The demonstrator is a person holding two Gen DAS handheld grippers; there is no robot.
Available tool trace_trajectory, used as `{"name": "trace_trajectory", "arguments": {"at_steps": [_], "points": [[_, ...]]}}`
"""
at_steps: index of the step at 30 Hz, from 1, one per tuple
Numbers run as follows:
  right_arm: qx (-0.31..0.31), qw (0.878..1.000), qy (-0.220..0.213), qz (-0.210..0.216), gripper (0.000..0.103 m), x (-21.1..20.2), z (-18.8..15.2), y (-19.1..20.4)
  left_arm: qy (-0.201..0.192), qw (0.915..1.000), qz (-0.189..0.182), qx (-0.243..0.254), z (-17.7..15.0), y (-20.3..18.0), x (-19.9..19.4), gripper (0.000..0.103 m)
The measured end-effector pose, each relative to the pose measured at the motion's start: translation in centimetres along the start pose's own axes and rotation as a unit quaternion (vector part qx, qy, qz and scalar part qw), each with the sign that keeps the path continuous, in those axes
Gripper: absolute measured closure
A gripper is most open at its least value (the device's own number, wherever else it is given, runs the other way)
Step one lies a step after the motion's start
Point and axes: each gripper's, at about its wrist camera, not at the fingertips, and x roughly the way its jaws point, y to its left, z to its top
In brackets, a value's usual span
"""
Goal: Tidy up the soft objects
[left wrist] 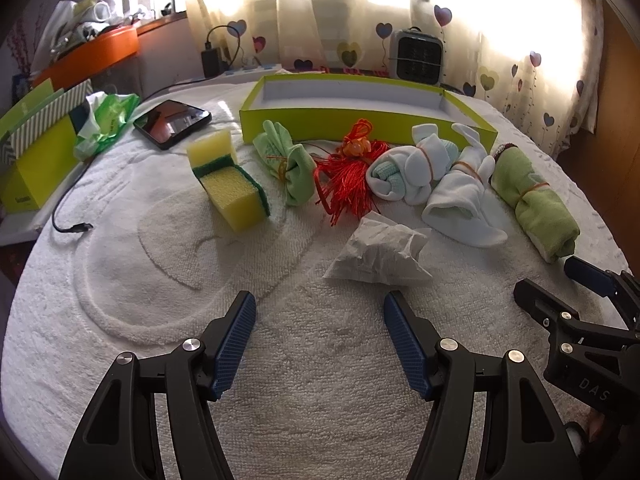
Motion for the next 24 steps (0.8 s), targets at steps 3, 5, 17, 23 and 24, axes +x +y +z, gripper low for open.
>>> {"name": "trace_trajectory", "arguments": {"at_steps": [3, 5, 17, 23, 24], "points": [[0.001, 1.000, 0.000, 0.005, 0.023, -0.1, 0.0, 0.2, 0.003, 1.0000, -0.004, 0.002, 0.0, 0.2, 0.0, 0.037], [0.000, 1.000, 0.001, 0.009, 0.023, 0.0, 0.1, 0.0, 0.004, 1.0000, -0.007, 0.004, 0.0, 0.3, 0.1, 0.037], [0.002, 0.999, -0.042, 0.031, 0.023, -2.4, 0.8, -1.5, 0.005, 0.9980, -0.048, -0.041, 0.7, 3.6, -0.7, 0.038], [0.022, 0.998, -0.052, 0.021, 0.023, -2.3, 2.5, -3.1, 0.002, 0.9962, -0.039, -0.077, 1.9, 5.9, -0.8, 0.038], [0.027, 0.998, -0.050, 0.021, 0.023, -2.2, 2.8, -3.3, 0.002, 0.9956, -0.042, -0.083, 2.1, 6.2, -0.7, 0.038]]}}
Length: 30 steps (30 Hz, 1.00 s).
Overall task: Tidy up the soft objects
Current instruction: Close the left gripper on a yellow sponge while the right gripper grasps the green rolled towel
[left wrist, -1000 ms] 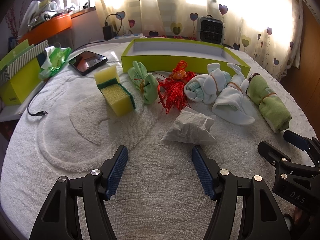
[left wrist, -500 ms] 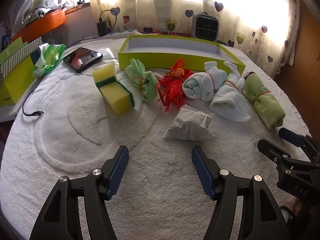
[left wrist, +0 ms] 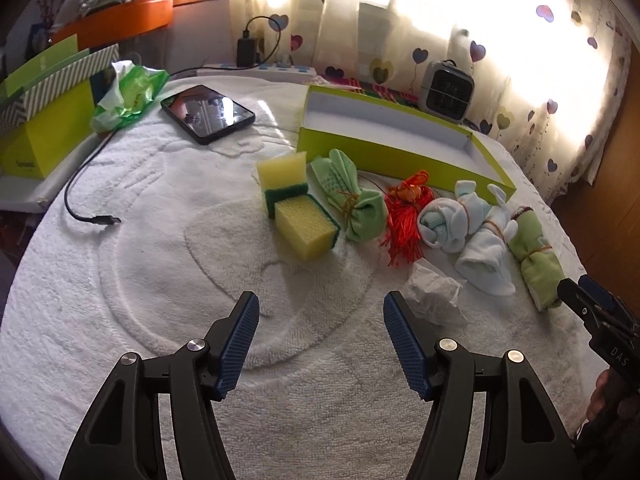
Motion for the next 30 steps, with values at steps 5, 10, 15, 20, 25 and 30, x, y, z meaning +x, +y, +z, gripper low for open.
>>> {"name": "trace_trajectory", "arguments": {"at_steps": [5, 10, 15, 20, 25, 30], "points": [[0.001, 1.000, 0.001, -0.004, 0.023, 0.8, 1.1, -0.5, 0.008, 0.9997, 0.008, -0.022, 1.9, 0.8, 1.2, 0.038], [0.017, 1.000, 0.021, 0.007, 0.023, 2.2, 1.4, -0.9, 0.008, 0.9993, 0.006, -0.035, 3.1, 0.8, 2.1, 0.038], [0.030, 0.999, 0.038, 0.005, 0.023, 3.5, 1.8, -1.4, 0.004, 0.9988, 0.015, -0.046, 3.7, 1.0, 3.0, 0.038], [0.032, 0.998, 0.049, -0.001, 0.023, 4.3, 2.3, -1.6, 0.003, 0.9988, 0.030, -0.037, 4.0, 1.2, 3.5, 0.045], [0.042, 0.998, 0.052, 0.004, 0.027, 4.6, 2.2, -1.9, -0.004, 0.9992, 0.017, -0.036, 4.0, 1.6, 3.4, 0.051], [0.040, 0.997, 0.058, 0.022, 0.043, 4.7, 2.1, -1.7, -0.004, 0.9995, -0.004, -0.032, 3.8, 1.6, 3.3, 0.067]]}}
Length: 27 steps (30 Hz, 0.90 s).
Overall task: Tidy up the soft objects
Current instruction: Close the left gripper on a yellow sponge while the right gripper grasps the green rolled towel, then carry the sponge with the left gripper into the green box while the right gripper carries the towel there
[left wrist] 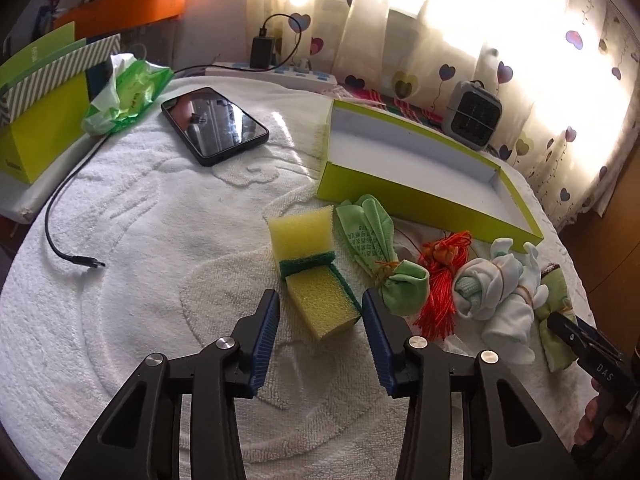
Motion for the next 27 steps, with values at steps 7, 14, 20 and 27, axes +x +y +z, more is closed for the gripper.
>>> {"name": "trace_trajectory", "arguments": {"at_steps": [7, 14, 20, 27], "points": [[-0.005, 1.000, 0.000, 0.011, 0.059, 0.0, 0.0, 0.6, 0.000, 0.9998, -0.019, -0.005, -0.1, 0.0, -0.1, 0.072], [-0.004, 1.000, -0.003, 0.014, 0.067, -0.3, -0.1, 0.7, -0.004, 0.9997, -0.023, -0.001, -0.2, 0.2, -0.9, 0.073], [0.002, 1.000, -0.004, 0.022, 0.070, -0.7, -0.4, 0.6, 0.002, 0.9997, -0.025, 0.003, -0.8, 0.3, -1.6, 0.073], [-0.001, 0.999, -0.015, 0.034, 0.072, -1.6, -0.6, 1.1, -0.004, 0.9993, -0.037, 0.012, -0.8, -0.3, -2.6, 0.073]]}}
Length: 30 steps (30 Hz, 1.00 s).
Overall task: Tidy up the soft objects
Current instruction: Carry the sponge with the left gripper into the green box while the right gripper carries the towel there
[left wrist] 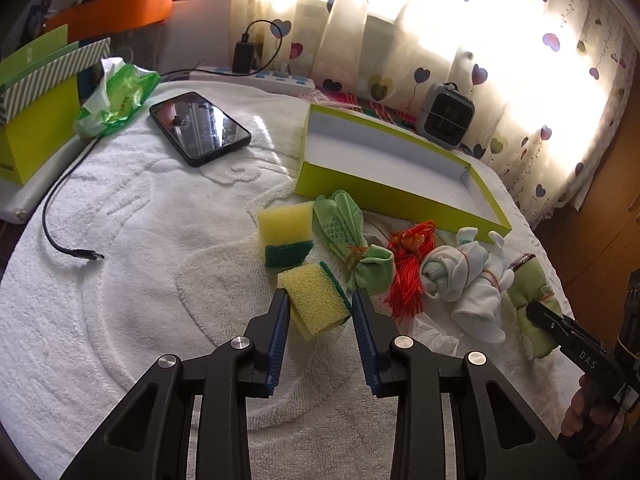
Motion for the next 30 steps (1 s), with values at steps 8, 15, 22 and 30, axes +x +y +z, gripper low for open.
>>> {"name": "trace_trajectory", "arguments": {"at_steps": [8, 15, 22, 30], "points": [[0.000, 1.000, -0.020, 0.002, 0.072, -1.2, 0.5, 0.2, -0.011, 0.9998, -0.009, 0.011, 0.8, -0.7, -1.1, 0.073], [0.000, 1.000, -0.030, 0.003, 0.072, -1.7, 1.7, 0.4, -0.020, 0.9994, -0.020, 0.021, 2.9, -1.2, -1.5, 0.073], [-0.003, 0.999, -0.037, -0.001, 0.072, -1.5, 3.5, 0.7, -0.018, 0.9990, -0.022, 0.036, 5.5, -1.6, -0.8, 0.073], [-0.005, 0.999, -0.043, -0.001, 0.072, -0.4, 6.2, 0.8, -0.018, 0.9986, -0.015, 0.047, 8.6, -1.9, 1.1, 0.073]]}}
